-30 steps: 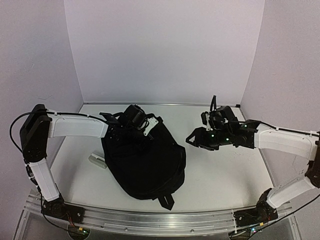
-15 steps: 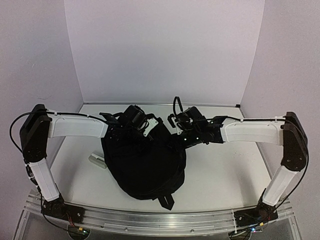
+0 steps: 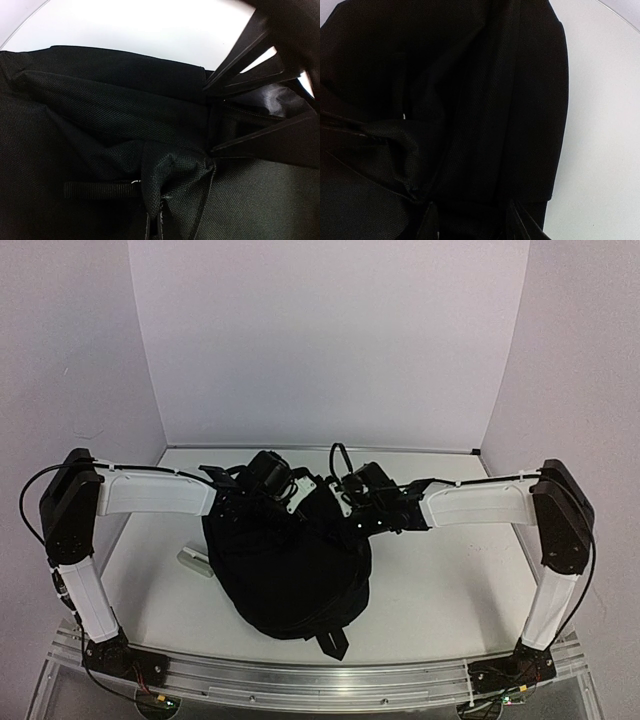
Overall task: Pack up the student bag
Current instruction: Zip the student bag at the center of the board.
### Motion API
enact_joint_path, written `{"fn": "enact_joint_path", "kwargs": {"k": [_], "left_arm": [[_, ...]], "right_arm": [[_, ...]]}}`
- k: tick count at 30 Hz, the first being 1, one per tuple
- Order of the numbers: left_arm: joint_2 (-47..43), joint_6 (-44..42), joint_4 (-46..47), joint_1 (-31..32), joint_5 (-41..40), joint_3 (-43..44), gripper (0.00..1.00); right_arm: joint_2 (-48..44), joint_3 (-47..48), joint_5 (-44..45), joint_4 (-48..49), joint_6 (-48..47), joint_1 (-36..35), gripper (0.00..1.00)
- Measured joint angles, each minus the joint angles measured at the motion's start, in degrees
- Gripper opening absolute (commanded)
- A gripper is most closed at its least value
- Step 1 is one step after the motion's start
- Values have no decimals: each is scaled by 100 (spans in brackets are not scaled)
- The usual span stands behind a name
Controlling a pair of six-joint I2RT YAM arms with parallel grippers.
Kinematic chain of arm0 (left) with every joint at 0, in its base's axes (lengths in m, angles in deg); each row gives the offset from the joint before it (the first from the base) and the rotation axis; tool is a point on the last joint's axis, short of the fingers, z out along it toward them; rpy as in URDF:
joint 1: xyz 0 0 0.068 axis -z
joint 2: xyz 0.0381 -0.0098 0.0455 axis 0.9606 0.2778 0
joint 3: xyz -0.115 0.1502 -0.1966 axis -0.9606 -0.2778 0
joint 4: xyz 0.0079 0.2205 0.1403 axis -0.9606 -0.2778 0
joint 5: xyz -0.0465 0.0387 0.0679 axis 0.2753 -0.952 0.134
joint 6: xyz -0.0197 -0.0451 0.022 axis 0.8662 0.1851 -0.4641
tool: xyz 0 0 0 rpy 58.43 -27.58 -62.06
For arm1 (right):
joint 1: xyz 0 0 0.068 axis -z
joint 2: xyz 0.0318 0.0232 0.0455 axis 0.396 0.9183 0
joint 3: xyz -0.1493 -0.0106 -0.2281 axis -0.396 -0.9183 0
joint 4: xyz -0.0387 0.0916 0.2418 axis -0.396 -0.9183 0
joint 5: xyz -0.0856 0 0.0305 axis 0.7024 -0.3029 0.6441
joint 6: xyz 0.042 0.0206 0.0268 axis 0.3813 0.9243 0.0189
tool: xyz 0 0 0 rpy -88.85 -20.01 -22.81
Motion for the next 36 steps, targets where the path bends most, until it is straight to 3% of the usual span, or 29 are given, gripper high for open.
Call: {"fn": "enact_joint_path", "kwargs": {"k": [8,21,36], "left_arm": [[0,44,-27,0,2,0,0],[0,613,18,-33,-128,0,0],[305,1216,-41,-224,54,232,0]], "right_arm": [[127,-78,439,467,51,-15,1],[-831,-1068,997,1207,918,-11,0],[-2252,-2186,342,1010,1921,-84,0]]}}
